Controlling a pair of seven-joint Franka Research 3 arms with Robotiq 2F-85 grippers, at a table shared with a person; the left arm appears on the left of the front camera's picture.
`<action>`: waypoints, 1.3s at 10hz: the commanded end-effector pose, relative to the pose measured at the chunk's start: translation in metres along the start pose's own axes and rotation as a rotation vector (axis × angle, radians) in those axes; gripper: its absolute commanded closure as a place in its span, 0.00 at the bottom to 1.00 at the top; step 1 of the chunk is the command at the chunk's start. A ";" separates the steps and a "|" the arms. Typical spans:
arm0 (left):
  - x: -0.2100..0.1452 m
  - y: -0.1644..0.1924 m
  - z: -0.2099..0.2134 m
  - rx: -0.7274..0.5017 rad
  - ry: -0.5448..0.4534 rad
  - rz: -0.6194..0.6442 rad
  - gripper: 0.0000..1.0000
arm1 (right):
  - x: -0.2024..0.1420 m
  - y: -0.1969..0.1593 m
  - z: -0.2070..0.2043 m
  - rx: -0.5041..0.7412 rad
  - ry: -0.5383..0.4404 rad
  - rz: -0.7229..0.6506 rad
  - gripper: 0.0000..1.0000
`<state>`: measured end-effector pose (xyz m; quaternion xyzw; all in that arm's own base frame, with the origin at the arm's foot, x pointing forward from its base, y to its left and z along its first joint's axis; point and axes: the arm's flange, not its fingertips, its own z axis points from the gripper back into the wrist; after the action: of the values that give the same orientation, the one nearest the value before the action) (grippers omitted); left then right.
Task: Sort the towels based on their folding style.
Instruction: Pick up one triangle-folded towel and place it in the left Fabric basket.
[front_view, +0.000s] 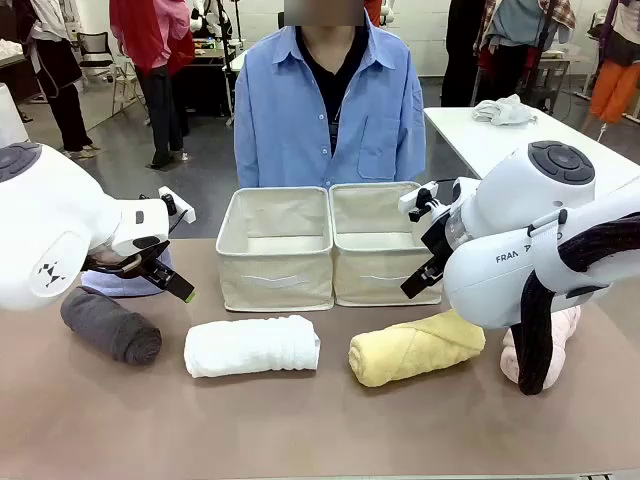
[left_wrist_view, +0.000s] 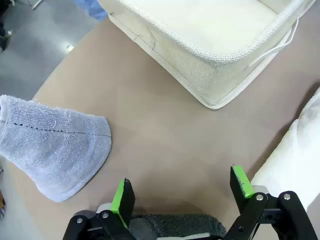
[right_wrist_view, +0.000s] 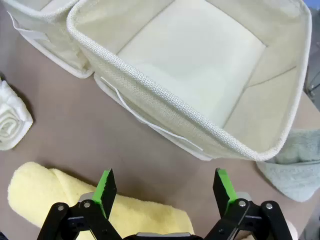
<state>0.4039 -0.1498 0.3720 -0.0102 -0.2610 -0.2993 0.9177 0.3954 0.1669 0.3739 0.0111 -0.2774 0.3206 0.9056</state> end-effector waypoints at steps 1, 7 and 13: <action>0.000 0.000 0.000 0.000 -0.001 0.000 0.00 | 0.000 0.000 0.000 0.000 0.000 0.000 0.00; 0.000 0.000 0.000 0.000 -0.001 0.000 0.00 | 0.000 0.000 0.000 0.000 0.000 0.000 0.00; 0.000 0.000 0.000 0.000 -0.001 0.000 0.00 | 0.000 0.000 0.000 0.000 0.000 0.000 0.00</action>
<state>0.4039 -0.1498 0.3720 -0.0103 -0.2610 -0.2993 0.9177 0.3955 0.1669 0.3739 0.0110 -0.2774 0.3205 0.9056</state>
